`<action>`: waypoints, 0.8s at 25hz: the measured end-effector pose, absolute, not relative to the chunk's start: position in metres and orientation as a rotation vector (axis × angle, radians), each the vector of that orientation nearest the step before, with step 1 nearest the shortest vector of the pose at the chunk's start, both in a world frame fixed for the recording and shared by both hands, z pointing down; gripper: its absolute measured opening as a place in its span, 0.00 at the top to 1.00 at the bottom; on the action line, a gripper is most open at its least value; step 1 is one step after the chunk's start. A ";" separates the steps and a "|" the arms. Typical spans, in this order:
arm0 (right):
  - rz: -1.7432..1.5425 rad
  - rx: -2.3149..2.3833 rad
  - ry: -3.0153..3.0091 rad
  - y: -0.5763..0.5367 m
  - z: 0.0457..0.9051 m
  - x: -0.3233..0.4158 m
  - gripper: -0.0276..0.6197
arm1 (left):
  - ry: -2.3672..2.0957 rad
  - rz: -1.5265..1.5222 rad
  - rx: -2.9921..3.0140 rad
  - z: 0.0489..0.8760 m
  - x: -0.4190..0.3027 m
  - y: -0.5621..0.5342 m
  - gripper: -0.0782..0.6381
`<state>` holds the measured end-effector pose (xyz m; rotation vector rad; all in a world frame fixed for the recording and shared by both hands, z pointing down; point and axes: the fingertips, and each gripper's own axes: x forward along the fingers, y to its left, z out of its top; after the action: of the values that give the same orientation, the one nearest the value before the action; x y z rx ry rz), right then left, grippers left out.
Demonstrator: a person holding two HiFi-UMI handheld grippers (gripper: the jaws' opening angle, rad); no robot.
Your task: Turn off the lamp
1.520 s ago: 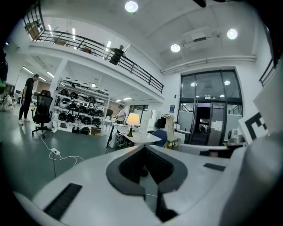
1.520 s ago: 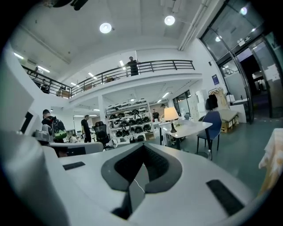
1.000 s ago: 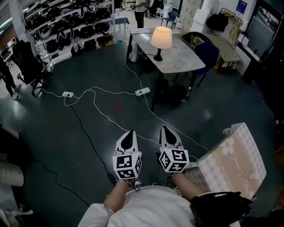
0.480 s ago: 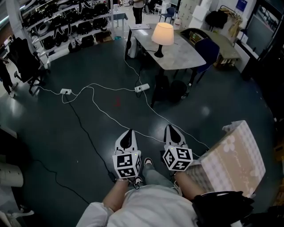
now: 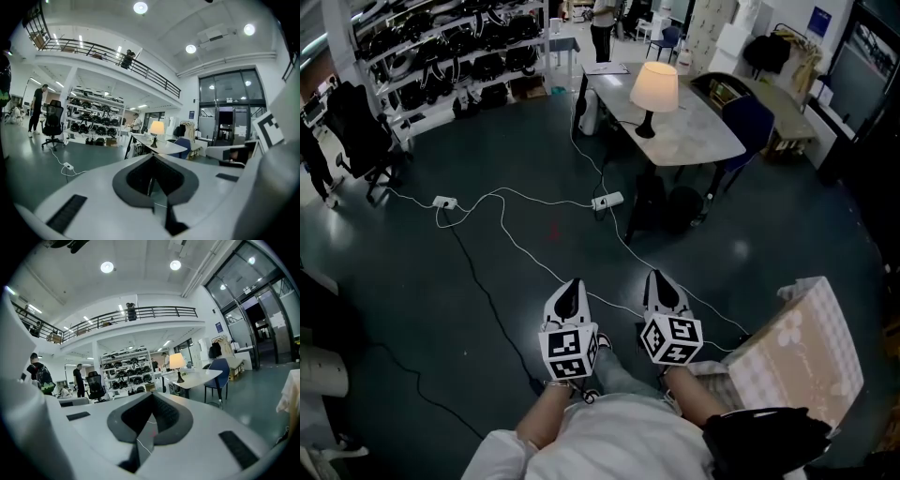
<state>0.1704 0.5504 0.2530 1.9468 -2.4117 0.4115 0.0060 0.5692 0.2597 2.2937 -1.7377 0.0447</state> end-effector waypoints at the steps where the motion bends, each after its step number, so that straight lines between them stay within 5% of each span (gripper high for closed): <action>1: 0.412 1.948 -2.419 0.541 0.252 0.169 0.96 | -1.745 0.044 2.293 0.259 0.004 0.560 0.88; 20: 0.472 1.839 -2.459 0.400 0.259 0.162 0.96 | -1.740 0.053 2.283 0.257 0.020 0.426 0.88</action>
<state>0.1615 0.4000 0.2586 1.8387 -2.4594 0.4721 0.0200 0.4263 0.2566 2.2829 -1.7399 0.0528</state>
